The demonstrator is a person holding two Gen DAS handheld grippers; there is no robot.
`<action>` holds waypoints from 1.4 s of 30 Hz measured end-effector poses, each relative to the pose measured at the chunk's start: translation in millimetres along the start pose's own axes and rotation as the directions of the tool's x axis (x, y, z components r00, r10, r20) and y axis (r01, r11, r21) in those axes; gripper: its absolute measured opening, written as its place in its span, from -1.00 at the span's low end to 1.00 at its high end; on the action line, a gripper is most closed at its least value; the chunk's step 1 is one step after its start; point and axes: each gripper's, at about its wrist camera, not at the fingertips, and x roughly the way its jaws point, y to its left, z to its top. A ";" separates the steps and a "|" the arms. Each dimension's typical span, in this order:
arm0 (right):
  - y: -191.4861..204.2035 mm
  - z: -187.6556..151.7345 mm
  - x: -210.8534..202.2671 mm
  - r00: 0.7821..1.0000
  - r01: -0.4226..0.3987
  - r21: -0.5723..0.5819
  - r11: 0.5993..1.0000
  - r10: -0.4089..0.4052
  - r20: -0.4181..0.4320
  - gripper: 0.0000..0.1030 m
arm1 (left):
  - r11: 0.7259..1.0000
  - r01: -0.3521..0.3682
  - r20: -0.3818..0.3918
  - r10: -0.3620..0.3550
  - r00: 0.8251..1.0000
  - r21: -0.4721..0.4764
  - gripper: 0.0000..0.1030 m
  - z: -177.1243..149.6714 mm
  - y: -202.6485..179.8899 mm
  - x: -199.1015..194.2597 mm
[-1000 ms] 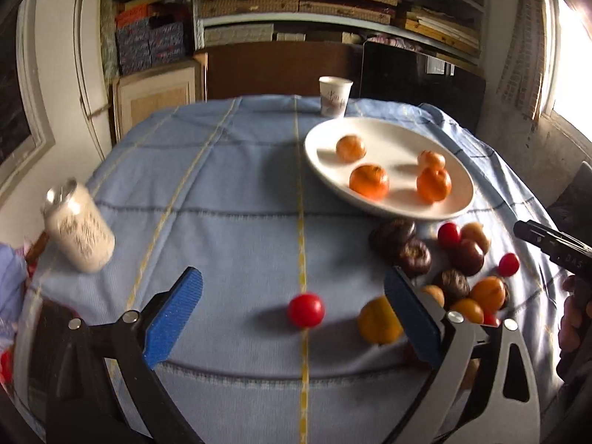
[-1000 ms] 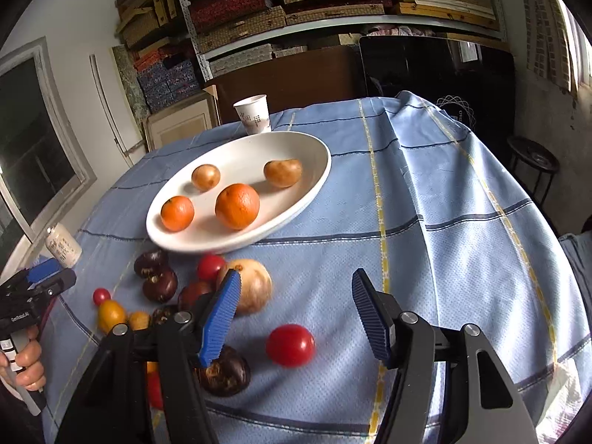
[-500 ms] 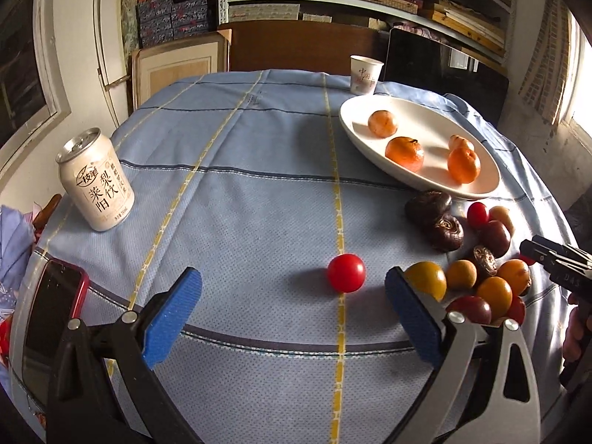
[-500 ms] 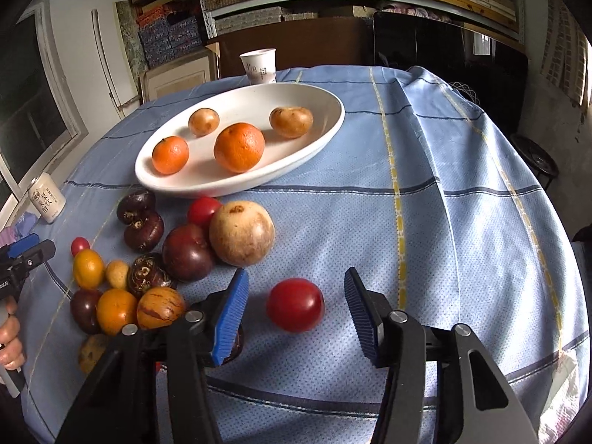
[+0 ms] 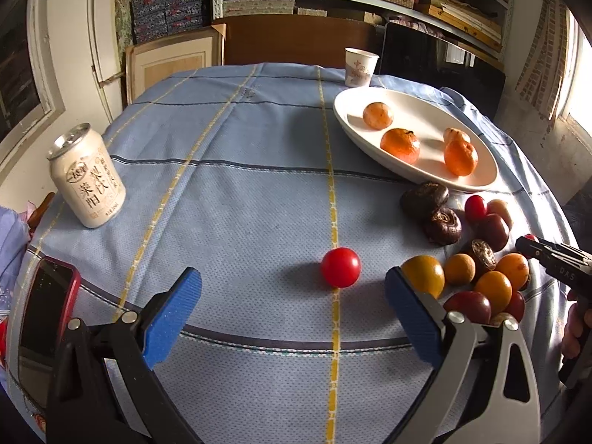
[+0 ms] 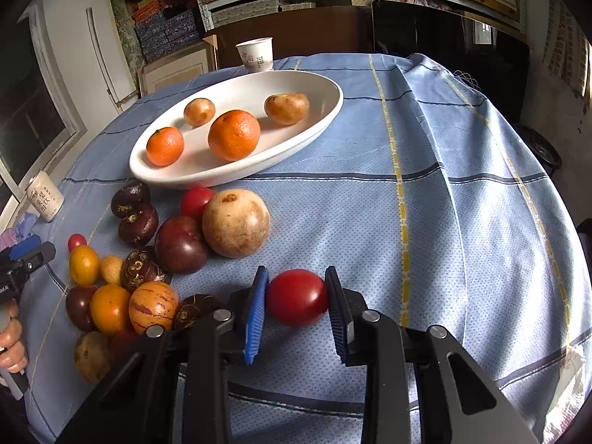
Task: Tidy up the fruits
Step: 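Reach the left tool to the red tomato and grasp it, then place the red tomato on the plate and open the left tool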
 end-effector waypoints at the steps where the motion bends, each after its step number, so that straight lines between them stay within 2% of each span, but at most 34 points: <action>1: -0.6 0.2 0.0 1.000 0.000 0.004 1.000 0.000 0.000 -0.39 | 1.000 0.005 0.001 -0.005 1.000 0.006 0.66 -0.2 -1.1 0.4; 4: -0.9 0.3 0.2 1.000 0.002 0.007 1.000 -0.002 -0.001 -0.39 | 0.999 0.031 -0.019 -0.030 0.999 0.031 0.31 -0.5 -6.5 6.2; 7: -1.1 0.5 0.7 1.000 0.002 0.006 1.000 -0.002 0.000 -0.39 | 0.998 0.046 -0.038 -0.044 0.998 0.033 0.13 1.9 -8.4 13.5; 15: -0.7 0.5 0.6 1.000 0.001 0.008 1.000 -0.001 -0.002 -0.38 | 0.996 0.087 -0.070 -0.086 0.994 0.021 0.03 7.7 -11.2 25.8; 17: -0.9 0.4 0.1 1.000 0.002 0.007 1.000 -0.002 -0.001 -0.38 | 0.996 0.088 -0.079 -0.086 0.993 0.030 -0.04 8.3 -13.7 28.9; 19: -0.7 0.5 0.3 1.000 0.002 0.007 1.000 -0.002 -0.002 -0.38 | 0.995 0.096 -0.090 -0.092 0.992 0.036 -0.21 8.7 -16.0 32.7; 27: -1.6 0.4 0.0 1.000 0.004 0.007 1.000 -0.004 -0.001 -0.38 | 0.994 0.091 -0.107 -0.084 0.991 0.060 -0.29 10.9 -24.2 42.3; 32: -3.3 0.6 0.6 1.000 0.004 0.010 1.000 -0.004 0.000 -0.38 | 0.993 0.096 -0.101 -0.089 0.991 0.068 -0.48 9.7 -26.5 41.8; 42: -6.1 1.8 -0.5 1.000 0.004 0.011 1.000 -0.004 0.007 -0.39 | 0.993 0.091 -0.088 -0.084 0.993 0.072 -0.51 7.2 -27.1 37.5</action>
